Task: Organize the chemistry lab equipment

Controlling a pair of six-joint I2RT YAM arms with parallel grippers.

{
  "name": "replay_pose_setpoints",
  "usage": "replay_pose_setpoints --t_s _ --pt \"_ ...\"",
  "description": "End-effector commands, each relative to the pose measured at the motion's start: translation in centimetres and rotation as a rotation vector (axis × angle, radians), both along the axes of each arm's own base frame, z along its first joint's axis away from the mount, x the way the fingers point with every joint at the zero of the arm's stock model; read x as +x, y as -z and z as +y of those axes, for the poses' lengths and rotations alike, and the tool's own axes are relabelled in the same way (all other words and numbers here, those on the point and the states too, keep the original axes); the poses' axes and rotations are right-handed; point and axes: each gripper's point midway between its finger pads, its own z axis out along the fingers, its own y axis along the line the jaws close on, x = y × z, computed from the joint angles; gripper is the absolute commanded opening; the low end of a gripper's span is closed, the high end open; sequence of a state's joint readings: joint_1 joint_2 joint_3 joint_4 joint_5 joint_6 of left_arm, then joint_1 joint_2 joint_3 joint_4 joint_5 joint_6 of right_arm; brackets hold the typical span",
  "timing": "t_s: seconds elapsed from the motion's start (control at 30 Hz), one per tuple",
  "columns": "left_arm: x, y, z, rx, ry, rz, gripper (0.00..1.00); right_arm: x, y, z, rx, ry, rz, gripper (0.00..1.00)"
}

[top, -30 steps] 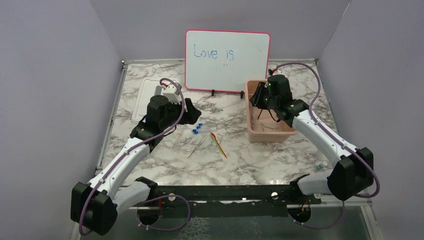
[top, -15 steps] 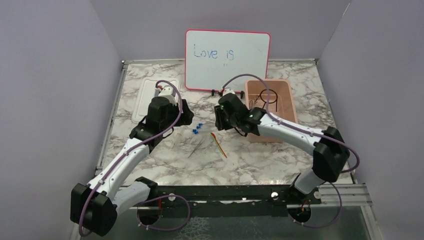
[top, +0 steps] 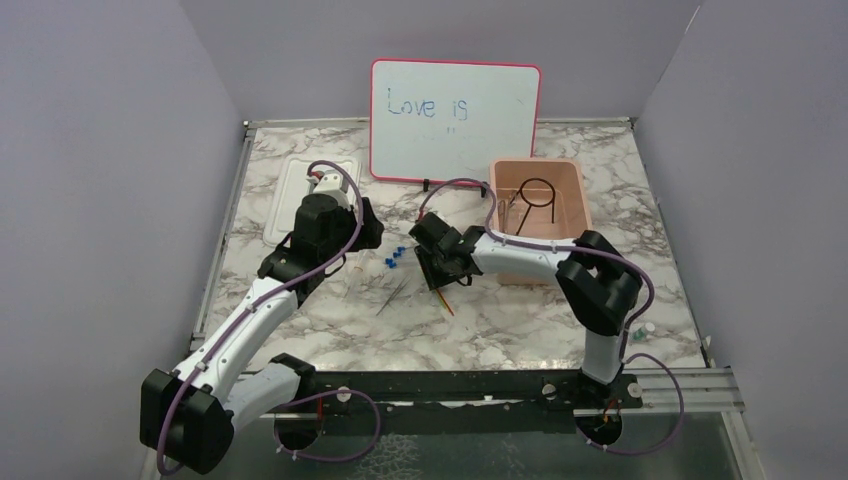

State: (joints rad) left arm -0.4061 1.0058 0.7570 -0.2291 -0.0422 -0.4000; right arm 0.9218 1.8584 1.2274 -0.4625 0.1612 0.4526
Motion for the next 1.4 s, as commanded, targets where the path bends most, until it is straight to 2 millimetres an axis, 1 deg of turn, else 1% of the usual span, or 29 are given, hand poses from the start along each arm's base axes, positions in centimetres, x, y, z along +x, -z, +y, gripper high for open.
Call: replay_pose_setpoints --t_s 0.0,0.1,0.2,0.27,0.3,0.43,0.53,0.63,0.7,0.8,0.93,1.07,1.17,1.23,1.3,1.37 --pt "0.1 -1.0 0.3 -0.005 -0.013 -0.023 0.77 -0.1 0.9 1.0 -0.016 -0.028 0.039 0.45" --pt "0.1 -1.1 0.3 -0.006 -0.013 -0.027 0.76 -0.1 1.6 0.9 -0.042 -0.026 0.054 0.44" --pt "0.0 -1.2 0.3 -0.007 -0.015 -0.031 0.76 -0.2 2.2 0.7 -0.066 -0.025 0.069 0.39" --pt "0.0 -1.3 0.4 -0.005 -0.017 -0.033 0.76 -0.3 2.7 0.3 -0.092 -0.021 0.078 0.33" --pt "0.0 -1.3 0.5 -0.004 -0.019 -0.033 0.77 -0.3 2.9 0.1 -0.106 -0.020 0.082 0.27" --pt "-0.1 -1.3 0.5 -0.005 -0.018 -0.035 0.77 -0.2 3.3 -0.6 -0.139 -0.008 0.078 0.13" --pt "-0.1 -1.3 0.5 -0.006 -0.018 -0.035 0.76 0.0 2.9 -0.4 -0.119 -0.004 0.058 0.04" --pt "-0.1 -1.3 0.5 -0.006 -0.018 -0.035 0.77 0.5 1.6 0.0 -0.082 -0.002 0.018 0.01" --pt "-0.1 -1.3 0.5 -0.005 -0.019 -0.036 0.76 1.0 0.3 0.3 -0.054 -0.001 -0.017 0.01" --pt "-0.1 -1.4 0.5 -0.005 -0.021 -0.038 0.77 1.7 -2.6 0.8 0.013 0.001 -0.085 0.01" --pt "-0.1 -1.4 0.6 -0.003 -0.024 -0.038 0.77 2.5 -7.6 1.1 0.111 0.023 -0.180 0.01" --pt "-0.2 -1.4 0.7 -0.004 -0.026 -0.041 0.77 3.2 -13.2 0.6 0.199 0.055 -0.278 0.01" --pt "-0.2 -1.4 0.7 -0.005 -0.025 -0.043 0.76 4.0 -17.2 -0.9 0.248 0.093 -0.360 0.01" --pt "-0.2 -1.4 0.6 -0.008 -0.022 -0.043 0.77 4.6 -20.1 -2.6 0.283 0.132 -0.418 0.01" --pt "-0.2 -1.5 0.5 -0.012 -0.015 -0.045 0.77 5.5 -22.3 -4.8 0.298 0.180 -0.473 0.01" --pt "-0.2 -1.5 0.4 -0.013 -0.011 -0.045 0.77 6.6 -23.8 -7.7 0.293 0.252 -0.521 0.01"
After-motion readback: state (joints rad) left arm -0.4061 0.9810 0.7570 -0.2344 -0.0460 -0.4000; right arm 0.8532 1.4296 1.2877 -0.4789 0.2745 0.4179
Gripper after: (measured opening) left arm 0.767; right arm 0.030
